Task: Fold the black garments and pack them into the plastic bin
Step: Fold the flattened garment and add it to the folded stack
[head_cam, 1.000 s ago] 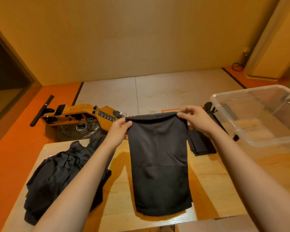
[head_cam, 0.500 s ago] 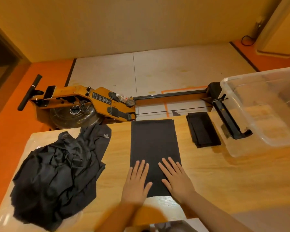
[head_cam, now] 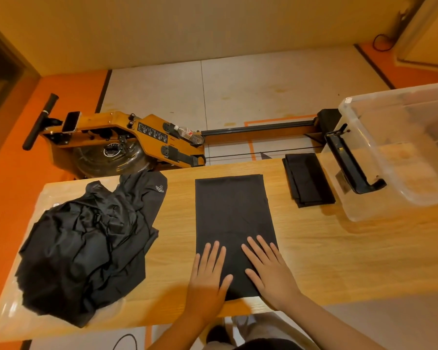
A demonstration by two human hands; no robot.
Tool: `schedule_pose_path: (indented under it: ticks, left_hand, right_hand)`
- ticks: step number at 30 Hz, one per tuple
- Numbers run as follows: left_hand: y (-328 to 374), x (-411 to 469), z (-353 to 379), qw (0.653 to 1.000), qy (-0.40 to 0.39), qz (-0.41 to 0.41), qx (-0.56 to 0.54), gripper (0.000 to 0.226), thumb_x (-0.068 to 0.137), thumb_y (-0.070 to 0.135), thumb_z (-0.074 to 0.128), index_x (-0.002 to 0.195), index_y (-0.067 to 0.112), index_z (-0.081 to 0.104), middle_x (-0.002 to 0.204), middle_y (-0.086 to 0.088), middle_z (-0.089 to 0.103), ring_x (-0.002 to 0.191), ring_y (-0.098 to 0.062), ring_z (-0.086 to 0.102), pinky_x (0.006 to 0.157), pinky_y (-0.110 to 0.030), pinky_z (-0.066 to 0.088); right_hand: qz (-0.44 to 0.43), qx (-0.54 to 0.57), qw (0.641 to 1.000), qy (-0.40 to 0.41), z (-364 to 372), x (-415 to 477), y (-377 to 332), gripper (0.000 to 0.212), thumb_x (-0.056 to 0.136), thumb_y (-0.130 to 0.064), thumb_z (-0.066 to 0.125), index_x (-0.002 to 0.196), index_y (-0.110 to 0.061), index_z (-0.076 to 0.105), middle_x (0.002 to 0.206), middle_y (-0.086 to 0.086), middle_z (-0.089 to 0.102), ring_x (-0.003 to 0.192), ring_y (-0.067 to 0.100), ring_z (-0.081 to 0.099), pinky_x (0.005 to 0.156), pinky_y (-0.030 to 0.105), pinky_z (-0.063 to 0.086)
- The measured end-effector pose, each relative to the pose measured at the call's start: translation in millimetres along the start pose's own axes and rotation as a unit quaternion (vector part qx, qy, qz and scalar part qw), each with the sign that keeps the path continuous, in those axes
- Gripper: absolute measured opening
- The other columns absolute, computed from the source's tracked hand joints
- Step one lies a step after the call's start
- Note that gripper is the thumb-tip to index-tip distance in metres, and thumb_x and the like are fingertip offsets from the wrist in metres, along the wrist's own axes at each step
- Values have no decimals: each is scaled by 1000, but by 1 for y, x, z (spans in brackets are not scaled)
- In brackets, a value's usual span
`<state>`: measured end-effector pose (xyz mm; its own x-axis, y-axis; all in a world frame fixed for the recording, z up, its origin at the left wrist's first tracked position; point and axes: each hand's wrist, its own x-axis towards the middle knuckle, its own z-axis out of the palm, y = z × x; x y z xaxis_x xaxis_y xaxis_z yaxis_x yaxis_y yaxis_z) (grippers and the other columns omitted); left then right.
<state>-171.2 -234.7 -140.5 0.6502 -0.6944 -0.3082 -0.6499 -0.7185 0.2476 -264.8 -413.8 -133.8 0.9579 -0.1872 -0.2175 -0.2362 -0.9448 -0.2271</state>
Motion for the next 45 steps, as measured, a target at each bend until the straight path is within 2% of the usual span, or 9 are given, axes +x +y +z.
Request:
schedule_pose_path:
  ticks: [5, 8, 14, 19, 25, 28, 31, 36, 45]
  left_hand:
    - [-11, 30, -30, 996, 59, -18, -67, 73, 95, 63, 2, 153, 22, 15, 161, 1, 16, 146, -8, -3, 117, -27, 0]
    - [-21, 78, -66, 992, 78, -34, -96, 66, 99, 54, 20, 154, 20, 8, 162, 4, 4, 148, -12, -4, 118, -29, 0]
    - [-42, 169, -110, 993, 100, -25, -55, 55, 101, 25, 44, 152, 14, 26, 159, -5, 22, 147, -23, 17, 117, -37, 18]
    - [-53, 204, -117, 996, 92, 4, -17, 48, 94, 17, 56, 140, 15, 46, 138, -6, 50, 129, -25, 41, 105, -34, 30]
    - [-57, 229, -140, 1000, -13, 0, -16, 21, 89, 20, 62, 109, 16, 59, 113, -5, 59, 111, -24, 49, 86, -33, 36]
    - [-60, 236, -151, 998, -40, 5, -47, 11, 87, 17, 64, 94, 17, 55, 105, -4, 56, 103, -23, 51, 79, -32, 39]
    - [-62, 240, -164, 995, -28, 1, -91, 14, 87, 15, 64, 89, 17, 51, 98, -4, 60, 96, -26, 56, 79, -39, 47]
    - [-58, 242, -188, 998, 58, -3, -40, 22, 91, 23, 63, 111, 14, 60, 109, -8, 67, 101, -30, 61, 79, -39, 50]
    - [-51, 182, -183, 979, 188, 62, -48, 11, 88, 23, 67, 96, 16, 65, 96, -1, 66, 92, -23, 59, 80, -36, 43]
  right_hand:
    - [23, 53, 996, 63, -29, 43, 16, 64, 95, -53, 17, 149, -21, 30, 156, -1, 29, 146, 15, 9, 119, 30, 4]
    - [41, 78, 991, 97, -60, 94, 31, 68, 94, -54, 14, 151, -18, 26, 158, 0, 23, 148, 18, 9, 116, 30, 3]
    - [49, 80, 992, 86, -87, 175, 61, 52, 100, -33, 44, 148, -15, 33, 153, 5, 34, 142, 21, 27, 115, 34, 21]
    - [31, 39, 997, 53, -89, 200, 70, 36, 93, -18, 54, 129, -14, 54, 126, 7, 55, 119, 23, 44, 96, 34, 40]
    - [9, 71, 997, -12, -101, 224, 73, 19, 84, -10, 57, 102, -15, 62, 106, 5, 55, 104, 23, 50, 81, 33, 46]
    - [6, 106, 994, -29, -109, 231, 76, 11, 81, -11, 59, 87, -19, 55, 96, 0, 49, 93, 22, 52, 71, 32, 46]
    - [14, 133, 991, -20, -121, 240, 79, 10, 83, -8, 56, 88, -17, 53, 86, -1, 55, 86, 25, 57, 65, 30, 38]
    - [31, 119, 990, 69, -140, 248, 77, 24, 89, -6, 53, 111, -11, 62, 107, 9, 68, 100, 31, 60, 82, 35, 44]
    - [-15, 138, 976, 165, -145, 198, 66, 16, 87, -6, 60, 101, -13, 66, 98, 4, 66, 97, 22, 58, 92, 32, 39]
